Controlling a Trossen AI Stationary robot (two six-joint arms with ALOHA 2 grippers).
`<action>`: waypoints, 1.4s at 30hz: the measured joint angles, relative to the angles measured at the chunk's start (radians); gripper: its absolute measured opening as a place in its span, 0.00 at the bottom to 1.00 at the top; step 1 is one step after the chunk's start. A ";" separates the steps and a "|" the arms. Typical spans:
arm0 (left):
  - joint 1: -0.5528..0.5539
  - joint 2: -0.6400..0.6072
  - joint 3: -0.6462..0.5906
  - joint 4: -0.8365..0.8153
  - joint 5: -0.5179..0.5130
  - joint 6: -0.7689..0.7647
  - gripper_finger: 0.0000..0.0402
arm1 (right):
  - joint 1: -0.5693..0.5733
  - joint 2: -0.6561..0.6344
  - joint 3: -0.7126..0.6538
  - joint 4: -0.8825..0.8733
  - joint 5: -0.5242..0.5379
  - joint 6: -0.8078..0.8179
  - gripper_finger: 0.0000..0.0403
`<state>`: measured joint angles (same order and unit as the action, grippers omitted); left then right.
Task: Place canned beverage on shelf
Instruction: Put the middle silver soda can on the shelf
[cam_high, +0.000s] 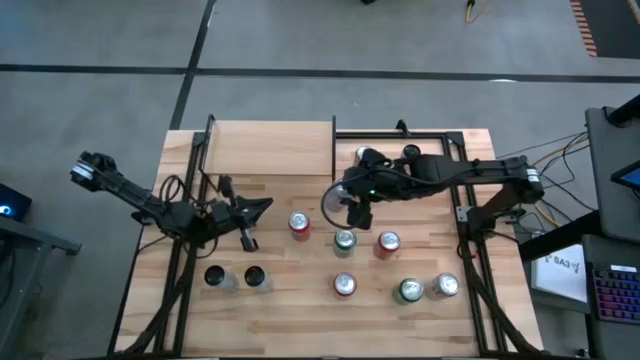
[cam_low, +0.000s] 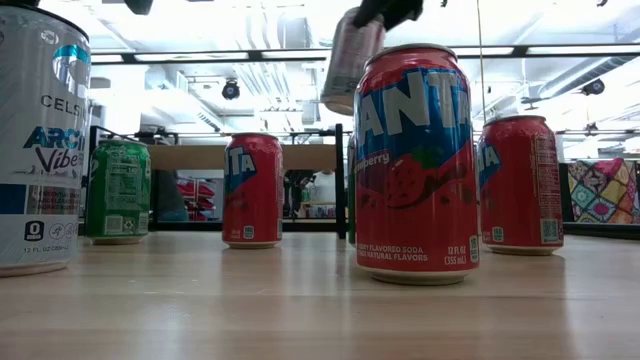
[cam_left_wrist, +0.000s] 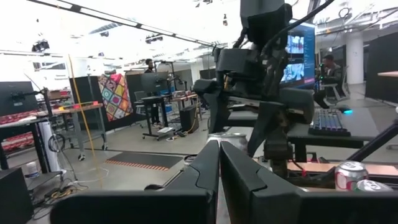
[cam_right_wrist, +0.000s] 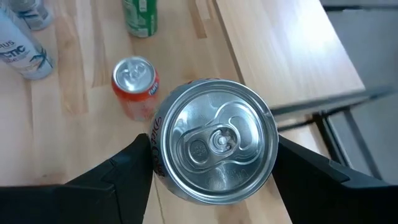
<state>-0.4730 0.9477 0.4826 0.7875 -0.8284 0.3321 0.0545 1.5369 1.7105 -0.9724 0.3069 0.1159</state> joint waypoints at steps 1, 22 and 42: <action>-0.003 -0.003 0.000 -0.003 0.000 0.000 0.00 | 0.000 0.019 0.023 -0.002 0.000 -0.010 0.66; -0.108 -0.098 0.006 -0.005 0.000 0.027 0.00 | -0.042 0.407 0.608 -0.018 0.011 -0.239 0.66; -0.148 -0.096 0.047 -0.018 0.000 0.055 0.00 | -0.201 0.481 0.645 0.034 0.005 -0.231 0.66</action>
<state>-0.6209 0.8520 0.5297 0.7697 -0.8288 0.3873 -0.1461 2.0178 2.3551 -0.9382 0.3120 -0.1147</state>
